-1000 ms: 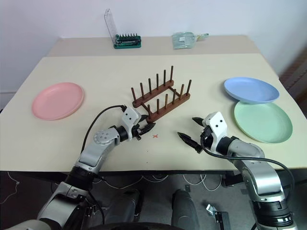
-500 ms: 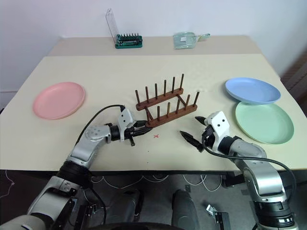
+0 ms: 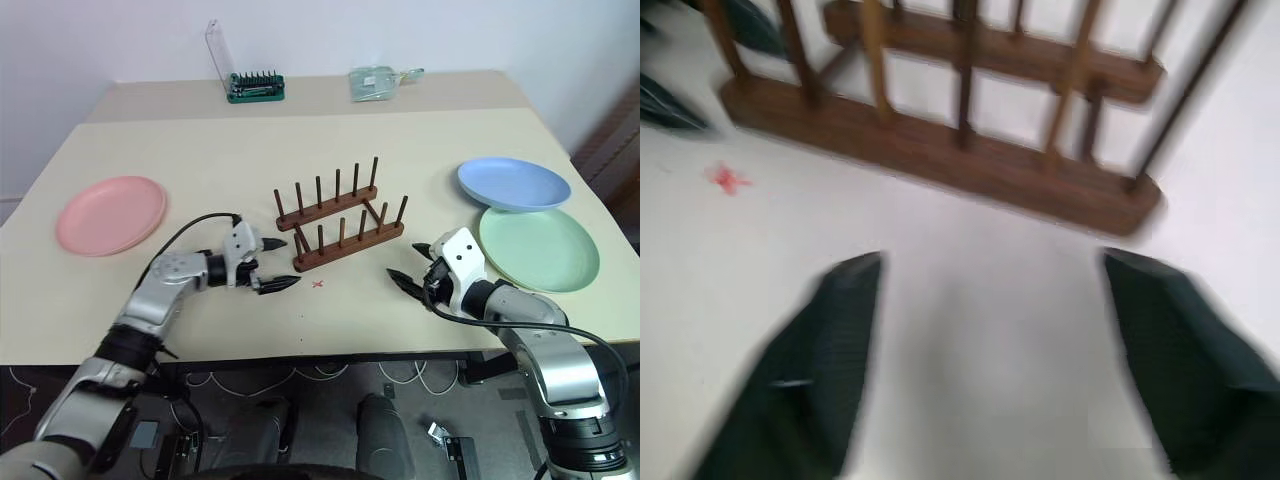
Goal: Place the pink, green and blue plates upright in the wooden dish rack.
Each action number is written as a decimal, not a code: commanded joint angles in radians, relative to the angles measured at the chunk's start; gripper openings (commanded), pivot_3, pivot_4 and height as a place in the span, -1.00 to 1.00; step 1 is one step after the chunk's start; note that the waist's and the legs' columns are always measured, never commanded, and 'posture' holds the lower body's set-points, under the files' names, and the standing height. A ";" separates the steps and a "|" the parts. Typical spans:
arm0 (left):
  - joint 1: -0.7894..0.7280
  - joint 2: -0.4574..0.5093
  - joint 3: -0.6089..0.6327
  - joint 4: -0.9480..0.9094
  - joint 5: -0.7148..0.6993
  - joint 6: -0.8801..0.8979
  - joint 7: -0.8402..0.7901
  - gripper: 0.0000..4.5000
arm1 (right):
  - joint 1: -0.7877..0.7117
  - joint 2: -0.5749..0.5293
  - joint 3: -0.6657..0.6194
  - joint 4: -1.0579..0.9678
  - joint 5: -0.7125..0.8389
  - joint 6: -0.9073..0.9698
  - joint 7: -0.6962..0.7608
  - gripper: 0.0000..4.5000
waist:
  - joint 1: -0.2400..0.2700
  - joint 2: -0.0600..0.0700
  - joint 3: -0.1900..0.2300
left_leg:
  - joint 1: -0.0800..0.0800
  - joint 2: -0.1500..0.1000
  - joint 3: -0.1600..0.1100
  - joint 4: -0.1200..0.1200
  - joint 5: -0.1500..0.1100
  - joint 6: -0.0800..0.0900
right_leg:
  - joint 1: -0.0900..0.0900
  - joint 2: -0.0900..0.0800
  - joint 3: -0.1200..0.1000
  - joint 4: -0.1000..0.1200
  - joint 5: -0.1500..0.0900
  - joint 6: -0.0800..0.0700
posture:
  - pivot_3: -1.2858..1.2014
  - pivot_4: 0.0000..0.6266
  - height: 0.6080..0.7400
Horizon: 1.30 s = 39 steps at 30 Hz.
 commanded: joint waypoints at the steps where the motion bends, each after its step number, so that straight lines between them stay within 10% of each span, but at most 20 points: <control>1: 0.057 0.016 -0.017 -0.135 -0.058 0.095 -0.051 -0.02 | -0.024 -0.007 0.031 0.018 -0.038 -0.019 -0.001 -0.50 | 0.002 0.000 0.000 | 0.000 0.000 0.000 0.000 0.000 0.000 | 0.000 0.000 0.000 0.000 0.000 0.000 | 0.03 -0.52 1.00; 3: 0.078 0.003 -0.048 -0.194 -0.052 0.120 -0.043 -0.46 | -0.046 -0.004 0.063 0.055 -0.082 -0.041 -0.010 -0.98 | 0.005 0.000 0.000 | -0.001 0.000 0.000 0.001 0.000 0.000 | 0.000 0.000 0.000 -0.001 0.000 0.000 | 0.03 -0.52 1.00; 5: 0.083 -0.027 -0.091 -0.225 -0.013 0.151 0.002 -0.92 | -0.084 0.006 0.096 0.097 -0.127 -0.048 -0.034 -1.00 | 0.010 0.000 0.000 | -0.001 -0.001 0.000 0.001 0.000 0.000 | 0.001 -0.001 0.000 -0.001 0.000 0.000 | 0.03 -0.52 1.00; 22: -0.136 -0.202 0.003 0.196 0.169 -0.037 0.495 -0.92 | -0.411 0.139 0.238 0.518 -0.371 -0.194 -0.178 -1.00 | 0.001 -0.001 -0.001 | 0.001 -0.001 0.000 0.001 0.001 -0.001 | 0.001 0.000 0.000 0.000 0.000 0.000 | 0.03 -0.52 1.00; 39: -0.172 -0.210 0.000 0.279 0.172 -0.127 0.440 -0.92 | -0.451 0.174 0.221 0.583 -0.404 -0.249 -0.183 -1.00 | 0.001 0.000 -0.001 | 0.001 -0.001 0.000 0.001 0.001 -0.001 | 0.001 0.000 0.000 0.000 0.001 0.000 | 0.03 -0.52 1.00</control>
